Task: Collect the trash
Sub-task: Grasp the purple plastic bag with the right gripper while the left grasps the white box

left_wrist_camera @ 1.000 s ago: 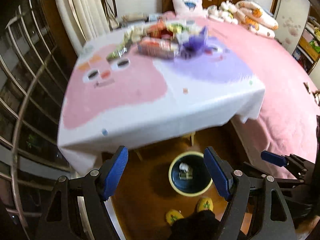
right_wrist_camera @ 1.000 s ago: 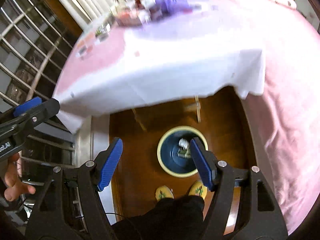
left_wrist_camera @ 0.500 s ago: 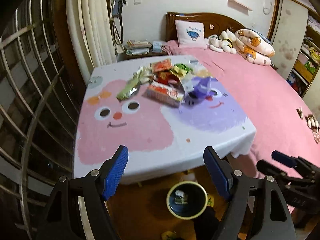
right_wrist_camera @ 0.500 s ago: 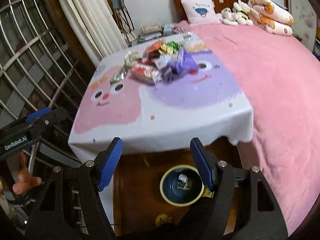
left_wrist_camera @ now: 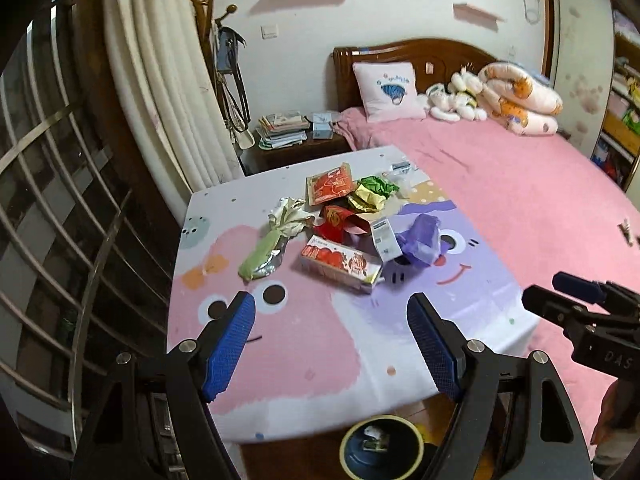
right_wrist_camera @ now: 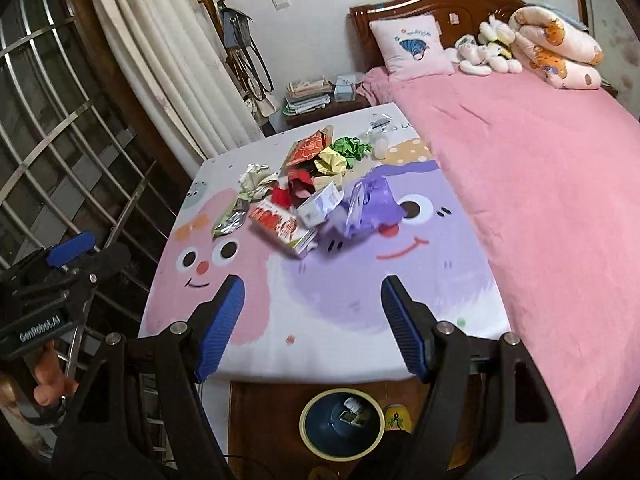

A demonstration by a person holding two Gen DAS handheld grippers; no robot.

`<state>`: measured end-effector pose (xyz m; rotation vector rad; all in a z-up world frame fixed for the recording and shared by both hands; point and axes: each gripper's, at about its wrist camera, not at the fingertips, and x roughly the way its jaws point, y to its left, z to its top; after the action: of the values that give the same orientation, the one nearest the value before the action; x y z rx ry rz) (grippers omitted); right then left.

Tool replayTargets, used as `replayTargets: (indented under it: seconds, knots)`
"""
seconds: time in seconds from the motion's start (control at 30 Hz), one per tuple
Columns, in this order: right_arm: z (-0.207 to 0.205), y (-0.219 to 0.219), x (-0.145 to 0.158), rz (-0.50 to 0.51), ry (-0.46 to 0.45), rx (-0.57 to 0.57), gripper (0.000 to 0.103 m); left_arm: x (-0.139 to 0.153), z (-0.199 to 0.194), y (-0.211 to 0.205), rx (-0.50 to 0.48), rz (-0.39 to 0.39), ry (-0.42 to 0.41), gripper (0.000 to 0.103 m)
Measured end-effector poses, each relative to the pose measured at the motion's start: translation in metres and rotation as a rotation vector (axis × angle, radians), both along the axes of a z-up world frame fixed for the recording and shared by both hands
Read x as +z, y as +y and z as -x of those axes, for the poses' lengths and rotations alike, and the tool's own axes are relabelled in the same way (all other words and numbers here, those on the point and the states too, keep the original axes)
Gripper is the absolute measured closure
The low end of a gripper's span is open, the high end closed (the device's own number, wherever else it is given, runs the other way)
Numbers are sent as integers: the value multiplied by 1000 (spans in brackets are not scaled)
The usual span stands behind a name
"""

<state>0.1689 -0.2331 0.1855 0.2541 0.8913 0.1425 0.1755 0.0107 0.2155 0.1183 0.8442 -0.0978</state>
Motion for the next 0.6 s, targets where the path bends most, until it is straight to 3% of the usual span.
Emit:
replayTargets:
  seconds: [0.37,0.6]
  knots:
    - [-162,-47,-105,-134,212,42,34,-79,-160,-78,27,-58,165,23]
    - [-224,-63,-183,-246,360,25,31,-134,-236,-90,63,-38,275,23]
